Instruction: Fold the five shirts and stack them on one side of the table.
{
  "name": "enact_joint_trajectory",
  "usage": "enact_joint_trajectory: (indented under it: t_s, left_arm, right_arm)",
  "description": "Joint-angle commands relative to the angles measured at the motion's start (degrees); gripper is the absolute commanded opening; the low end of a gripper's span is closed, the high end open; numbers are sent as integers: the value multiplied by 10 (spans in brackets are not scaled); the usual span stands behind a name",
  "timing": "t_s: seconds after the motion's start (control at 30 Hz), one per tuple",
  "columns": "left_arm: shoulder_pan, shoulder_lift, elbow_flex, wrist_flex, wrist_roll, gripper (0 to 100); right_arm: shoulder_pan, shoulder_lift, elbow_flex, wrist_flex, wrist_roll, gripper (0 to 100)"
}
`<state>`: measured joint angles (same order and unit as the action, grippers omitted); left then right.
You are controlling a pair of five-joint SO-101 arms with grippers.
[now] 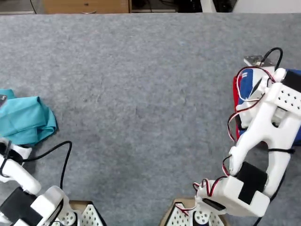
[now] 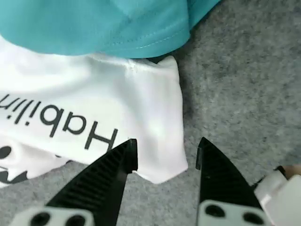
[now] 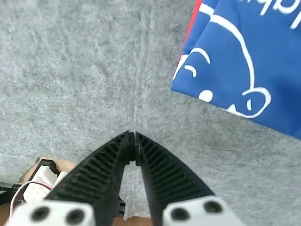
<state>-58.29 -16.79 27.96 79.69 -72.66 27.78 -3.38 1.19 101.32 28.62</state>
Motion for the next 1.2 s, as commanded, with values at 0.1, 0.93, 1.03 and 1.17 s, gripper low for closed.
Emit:
enact_joint_trajectory:
  t_s: [0.1,0.93,1.03,1.17]
  left_arm:
    - [-10,-8,106,-162,-11,214]
    - [-3,-218,-49,-282,415,18]
    - [10,-263,-84,-282,533,18]
    - [68,-313,-128,-282,627,18]
  right_arm:
    - [51,-29,22,9,-3,2]
    - [118,-95,29,10,18,2]
    - [118,-95,29,10,18,2]
    - [118,-95,29,10,18,2]
